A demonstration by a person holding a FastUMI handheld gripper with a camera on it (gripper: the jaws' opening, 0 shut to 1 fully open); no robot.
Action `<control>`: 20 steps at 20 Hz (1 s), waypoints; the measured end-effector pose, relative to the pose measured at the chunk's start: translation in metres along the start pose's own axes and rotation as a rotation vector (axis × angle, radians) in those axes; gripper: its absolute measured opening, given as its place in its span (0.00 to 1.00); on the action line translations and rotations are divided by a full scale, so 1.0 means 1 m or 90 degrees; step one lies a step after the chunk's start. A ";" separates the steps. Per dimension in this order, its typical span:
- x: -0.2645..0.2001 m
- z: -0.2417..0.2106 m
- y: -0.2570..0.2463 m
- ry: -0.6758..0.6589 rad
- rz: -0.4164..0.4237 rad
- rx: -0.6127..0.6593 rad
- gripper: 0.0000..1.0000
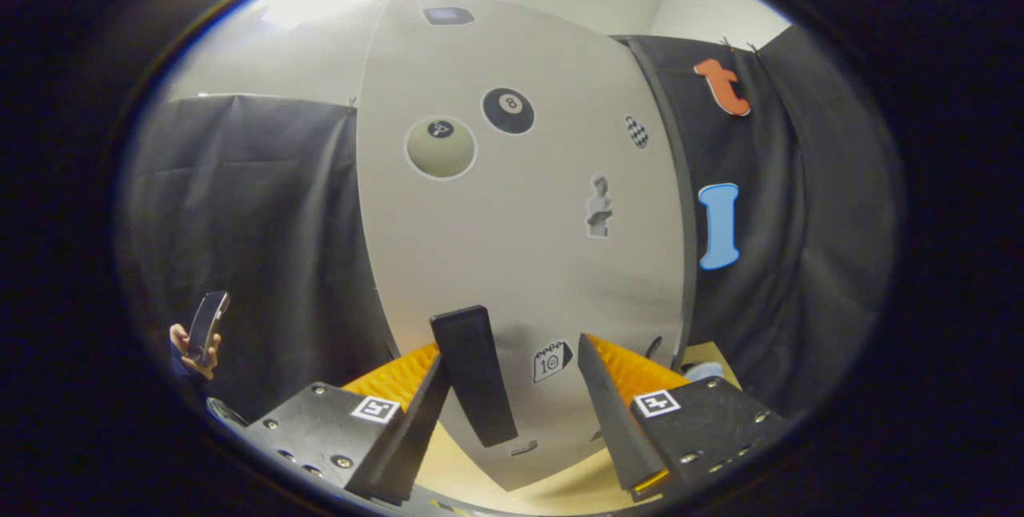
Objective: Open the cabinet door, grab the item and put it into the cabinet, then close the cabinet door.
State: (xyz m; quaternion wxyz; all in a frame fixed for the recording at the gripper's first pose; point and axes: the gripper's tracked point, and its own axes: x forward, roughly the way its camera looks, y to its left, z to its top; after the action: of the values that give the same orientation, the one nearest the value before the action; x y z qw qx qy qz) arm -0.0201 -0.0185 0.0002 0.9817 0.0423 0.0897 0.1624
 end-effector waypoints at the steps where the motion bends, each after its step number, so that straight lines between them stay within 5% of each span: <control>1: 0.007 -0.001 0.005 0.000 0.009 -0.002 0.91; 13: 0.076 -0.006 0.037 0.001 0.035 0.013 1.00; 20: 0.099 -0.004 0.038 -0.014 -0.012 -0.018 1.00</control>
State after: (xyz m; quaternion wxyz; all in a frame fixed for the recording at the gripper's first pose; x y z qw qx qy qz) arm 0.0600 0.0496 -0.0154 0.9847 0.0294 0.0770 0.1536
